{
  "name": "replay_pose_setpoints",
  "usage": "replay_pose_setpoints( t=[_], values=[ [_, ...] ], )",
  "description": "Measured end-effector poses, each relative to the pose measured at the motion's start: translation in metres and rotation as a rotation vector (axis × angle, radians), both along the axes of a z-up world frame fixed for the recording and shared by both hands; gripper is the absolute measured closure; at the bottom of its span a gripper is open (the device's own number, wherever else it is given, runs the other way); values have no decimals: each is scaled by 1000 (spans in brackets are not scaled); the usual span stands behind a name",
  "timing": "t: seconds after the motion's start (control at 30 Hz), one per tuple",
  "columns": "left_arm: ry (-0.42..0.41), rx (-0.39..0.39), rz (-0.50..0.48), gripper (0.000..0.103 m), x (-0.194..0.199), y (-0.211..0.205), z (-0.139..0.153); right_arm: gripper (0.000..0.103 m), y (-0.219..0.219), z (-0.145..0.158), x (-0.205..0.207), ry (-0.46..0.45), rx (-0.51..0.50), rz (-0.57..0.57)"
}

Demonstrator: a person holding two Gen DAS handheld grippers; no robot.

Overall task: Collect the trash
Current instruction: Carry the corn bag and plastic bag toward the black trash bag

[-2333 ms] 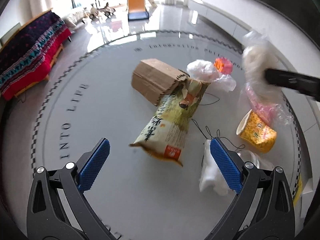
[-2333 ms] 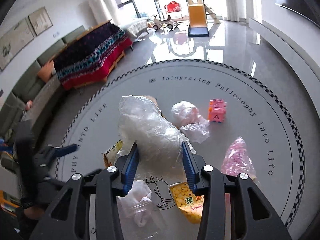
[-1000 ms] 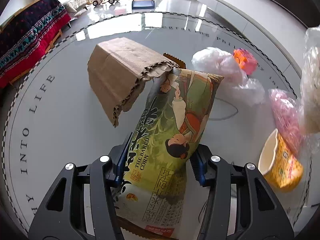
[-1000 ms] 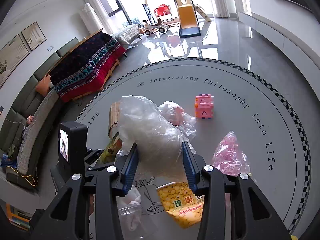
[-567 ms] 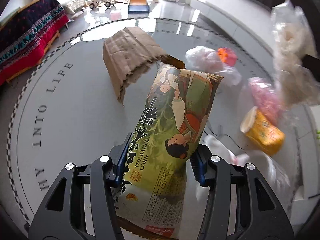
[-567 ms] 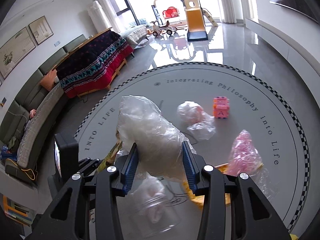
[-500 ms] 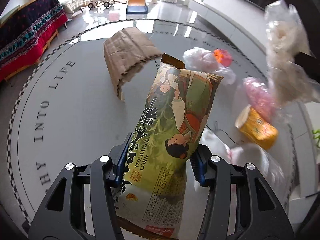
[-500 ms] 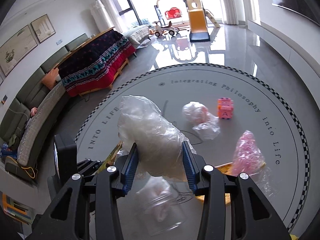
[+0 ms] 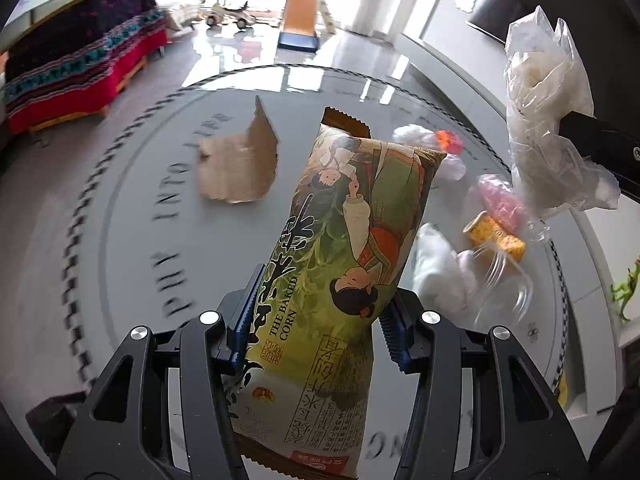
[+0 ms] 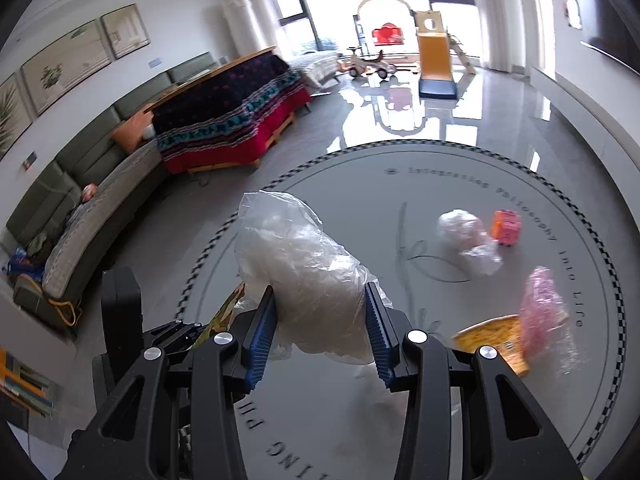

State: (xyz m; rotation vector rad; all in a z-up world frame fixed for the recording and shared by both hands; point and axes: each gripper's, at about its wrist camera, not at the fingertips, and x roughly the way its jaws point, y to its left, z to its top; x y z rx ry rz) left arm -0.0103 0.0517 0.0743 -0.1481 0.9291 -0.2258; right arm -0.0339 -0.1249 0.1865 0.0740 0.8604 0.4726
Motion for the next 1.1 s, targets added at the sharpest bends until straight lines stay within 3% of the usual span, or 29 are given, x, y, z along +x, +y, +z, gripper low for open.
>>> replay_pose_setpoints(
  t=[0.7,1.1],
  values=[
    [-13,-10,258,52,-139,124,-14,59,152,-27,-86,50,-24,287],
    [38,14,534,51,-260,213,-47,59,259,-59,-164,111,-39,539]
  ],
)
